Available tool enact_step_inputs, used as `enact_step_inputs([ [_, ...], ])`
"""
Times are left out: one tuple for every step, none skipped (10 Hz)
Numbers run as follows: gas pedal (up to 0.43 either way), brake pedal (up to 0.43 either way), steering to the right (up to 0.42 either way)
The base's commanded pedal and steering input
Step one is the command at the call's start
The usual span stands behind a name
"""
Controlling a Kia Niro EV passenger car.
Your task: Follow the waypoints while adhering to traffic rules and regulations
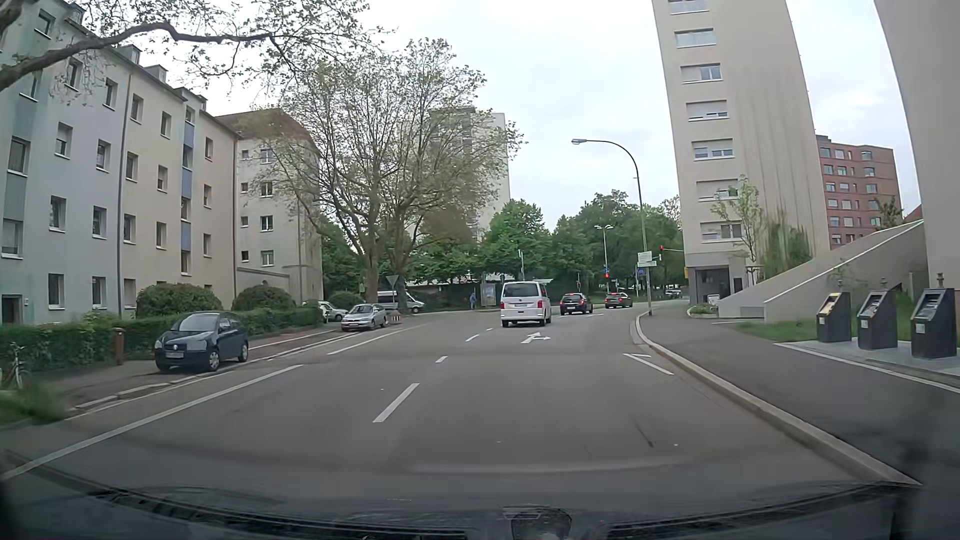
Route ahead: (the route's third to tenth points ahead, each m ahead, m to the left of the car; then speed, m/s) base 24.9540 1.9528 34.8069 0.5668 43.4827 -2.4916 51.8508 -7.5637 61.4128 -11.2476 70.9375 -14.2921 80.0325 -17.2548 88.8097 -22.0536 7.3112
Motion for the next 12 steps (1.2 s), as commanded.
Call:
enact_step_inputs([
  [0.000,0.000,0.000],
  [0.000,0.000,0.000],
  [0.000,0.000,0.000],
  [0.000,0.000,0.000],
  [0.000,0.000,0.000],
  [0.000,0.000,0.000],
  [0.000,0.000,0.001],
  [0.000,0.000,0.003],
  [0.000,0.000,0.004],
  [0.000,0.000,0.004],
  [0.000,0.000,0.004],
  [0.000,0.000,0.004],
])
